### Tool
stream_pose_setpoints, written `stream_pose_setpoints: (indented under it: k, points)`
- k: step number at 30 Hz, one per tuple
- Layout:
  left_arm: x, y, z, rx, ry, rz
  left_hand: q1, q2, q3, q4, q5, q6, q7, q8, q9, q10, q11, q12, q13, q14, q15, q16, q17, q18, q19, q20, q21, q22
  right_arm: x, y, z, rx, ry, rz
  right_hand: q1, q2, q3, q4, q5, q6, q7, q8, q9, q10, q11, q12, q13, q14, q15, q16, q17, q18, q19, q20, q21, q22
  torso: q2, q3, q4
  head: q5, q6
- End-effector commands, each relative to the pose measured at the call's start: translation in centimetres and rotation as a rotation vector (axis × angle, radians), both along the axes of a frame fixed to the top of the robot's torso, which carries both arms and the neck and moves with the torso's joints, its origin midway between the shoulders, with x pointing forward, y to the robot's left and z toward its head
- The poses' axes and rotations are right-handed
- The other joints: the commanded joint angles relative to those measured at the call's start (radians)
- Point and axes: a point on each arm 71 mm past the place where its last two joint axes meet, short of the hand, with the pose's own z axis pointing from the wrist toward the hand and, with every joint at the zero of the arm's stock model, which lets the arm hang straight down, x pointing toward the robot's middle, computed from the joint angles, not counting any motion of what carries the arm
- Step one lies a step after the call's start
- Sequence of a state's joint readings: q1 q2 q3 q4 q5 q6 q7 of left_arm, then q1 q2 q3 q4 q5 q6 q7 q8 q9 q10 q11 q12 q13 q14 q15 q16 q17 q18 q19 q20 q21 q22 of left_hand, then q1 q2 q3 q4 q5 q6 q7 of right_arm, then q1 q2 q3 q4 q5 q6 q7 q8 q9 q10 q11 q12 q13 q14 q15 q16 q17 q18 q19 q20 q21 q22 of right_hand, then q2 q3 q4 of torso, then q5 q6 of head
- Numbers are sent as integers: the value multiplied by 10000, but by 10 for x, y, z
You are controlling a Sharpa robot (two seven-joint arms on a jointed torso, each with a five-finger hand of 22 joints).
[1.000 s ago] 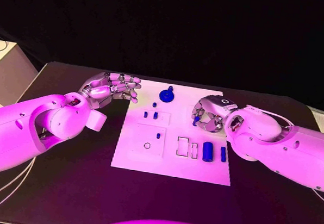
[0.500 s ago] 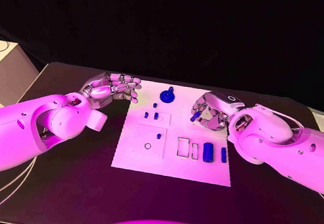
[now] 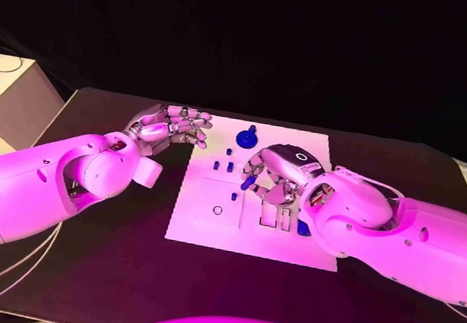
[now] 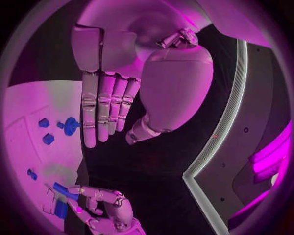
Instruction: Assemble the parts on the task board
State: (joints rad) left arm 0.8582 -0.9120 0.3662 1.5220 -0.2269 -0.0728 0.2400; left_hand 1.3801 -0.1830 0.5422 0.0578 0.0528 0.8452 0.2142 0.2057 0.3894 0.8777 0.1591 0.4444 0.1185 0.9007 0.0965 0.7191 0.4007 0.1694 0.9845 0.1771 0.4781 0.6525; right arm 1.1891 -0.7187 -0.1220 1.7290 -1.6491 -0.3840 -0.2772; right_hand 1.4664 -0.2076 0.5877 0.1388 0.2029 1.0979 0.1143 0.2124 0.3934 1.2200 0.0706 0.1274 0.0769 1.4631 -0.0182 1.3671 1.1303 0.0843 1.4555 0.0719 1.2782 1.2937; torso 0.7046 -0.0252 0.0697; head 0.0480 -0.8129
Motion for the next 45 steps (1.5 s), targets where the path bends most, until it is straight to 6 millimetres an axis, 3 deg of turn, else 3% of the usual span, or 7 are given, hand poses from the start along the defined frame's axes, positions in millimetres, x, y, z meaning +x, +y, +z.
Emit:
stream_pose_setpoints:
  k: [1,10,20,45]
  points:
    - [-1,-3,1,-134,-41,-205,24,91,60,-14,13,-76,86,31,-9,-10,24,31,-16,56,-13,-36,17,104,18,2,-22,15,-8,14,-4,-189,-682,612,-13,-1,26,-42,49,-4,81,33,469,230,-127,-69,-10,284,-59,32,-18,-156,51,28,46,7,11,-6,18,104,-34]
    - [-1,-3,0,-137,-32,-214,24,91,60,-14,13,-76,86,31,-9,-10,24,31,-16,56,-13,-36,17,104,18,2,-22,15,-14,33,-19,-449,-530,1010,-23,-11,34,-55,46,-11,86,34,474,227,-123,-80,-11,279,-56,22,-44,-151,41,29,24,-13,5,-14,6,193,-120]
    - [-1,-4,0,-149,-27,-242,24,91,60,-14,13,-76,86,31,-9,-10,24,31,-16,56,-13,-36,17,104,18,2,-22,15,-17,43,-33,-663,-267,1163,-36,-15,52,-73,46,-25,92,33,481,220,-117,-99,-12,277,-53,20,-53,-147,34,32,9,-25,9,5,-2,299,-206]
    - [-1,-4,0,-129,9,-261,13,98,73,-15,12,-83,85,47,-24,-13,25,38,-29,62,-12,-57,28,104,13,2,-21,24,-19,45,-42,-1064,-67,1296,-60,-17,81,-103,46,-38,102,38,496,220,-108,-125,-13,272,-46,14,-74,-141,21,36,-19,-47,0,-11,-11,373,-341]
